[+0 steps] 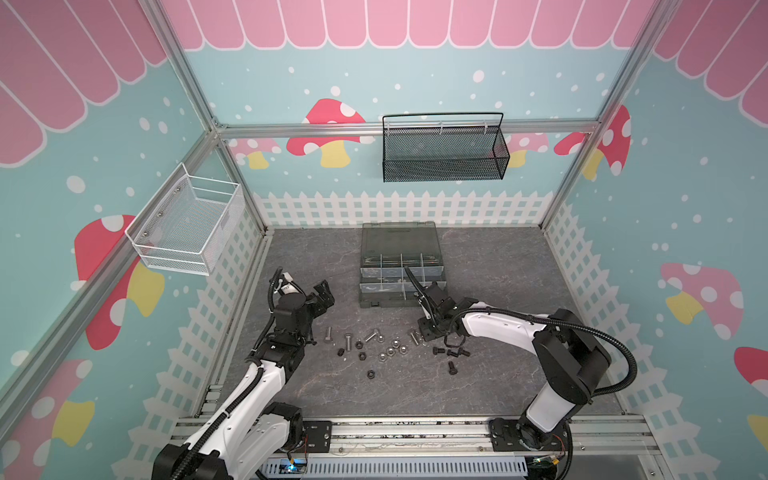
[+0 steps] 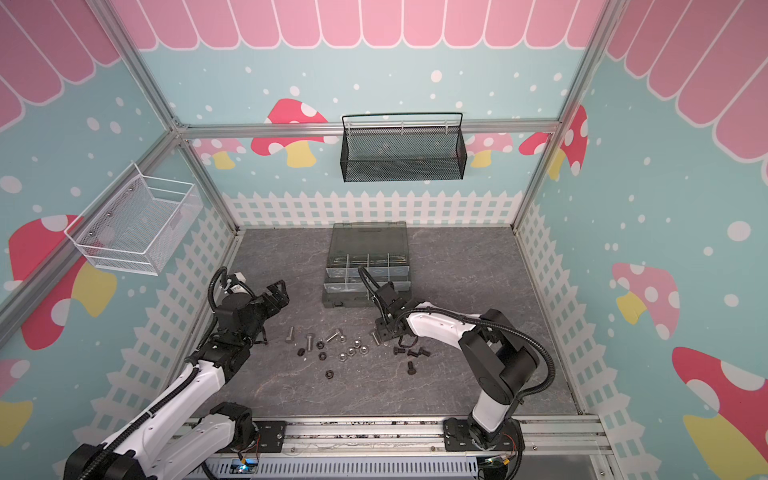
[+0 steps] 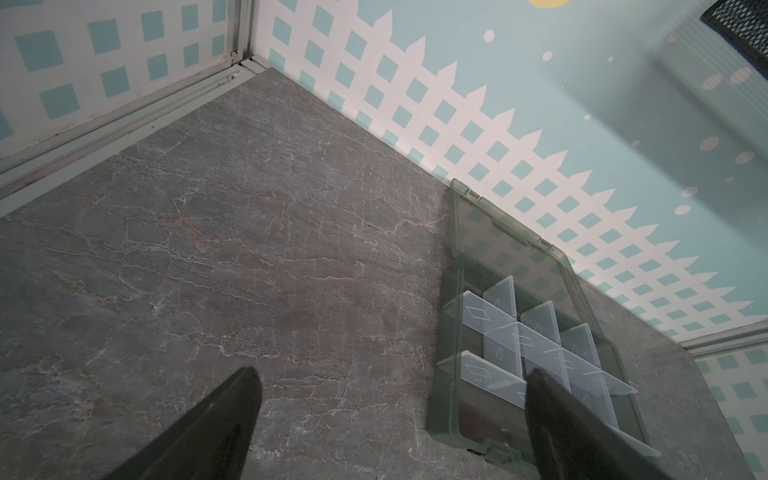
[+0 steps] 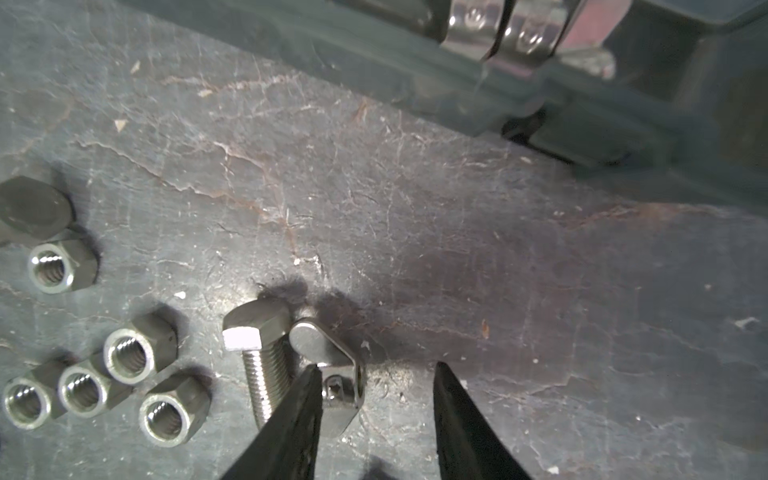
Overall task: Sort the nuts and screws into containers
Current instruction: 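Lower the right gripper and close it on a fourth wing nut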
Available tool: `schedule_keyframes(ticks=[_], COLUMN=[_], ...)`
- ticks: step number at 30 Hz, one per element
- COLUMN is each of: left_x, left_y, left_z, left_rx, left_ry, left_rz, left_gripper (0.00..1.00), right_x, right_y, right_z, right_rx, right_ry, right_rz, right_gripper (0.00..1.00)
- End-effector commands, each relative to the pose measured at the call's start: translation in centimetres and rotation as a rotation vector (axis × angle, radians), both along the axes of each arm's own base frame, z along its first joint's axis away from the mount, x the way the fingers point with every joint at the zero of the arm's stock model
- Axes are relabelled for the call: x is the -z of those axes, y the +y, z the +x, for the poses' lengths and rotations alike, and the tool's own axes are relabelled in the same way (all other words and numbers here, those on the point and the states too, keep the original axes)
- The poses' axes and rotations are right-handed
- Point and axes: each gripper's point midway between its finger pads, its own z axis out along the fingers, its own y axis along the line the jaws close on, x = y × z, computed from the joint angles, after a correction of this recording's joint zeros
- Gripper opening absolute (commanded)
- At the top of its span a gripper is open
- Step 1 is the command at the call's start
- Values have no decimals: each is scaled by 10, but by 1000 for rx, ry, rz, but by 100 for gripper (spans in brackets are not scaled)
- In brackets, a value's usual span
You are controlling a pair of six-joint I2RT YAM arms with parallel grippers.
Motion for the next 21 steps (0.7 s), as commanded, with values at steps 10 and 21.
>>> schedule_keyframes(ticks=[10, 21], left_x=[-1, -1], left_y=[-4, -4], left_z=[1, 1], left_rx=[10, 9], left_ry=[4, 4], left_rz=[-23, -20], left_gripper=[100, 100], right_x=[10, 17], right_y=[11, 11], right_z=[-9, -9], right_rx=[-28, -29], right_ry=[41, 55], right_rz=[-8, -34], right_gripper=[43, 36])
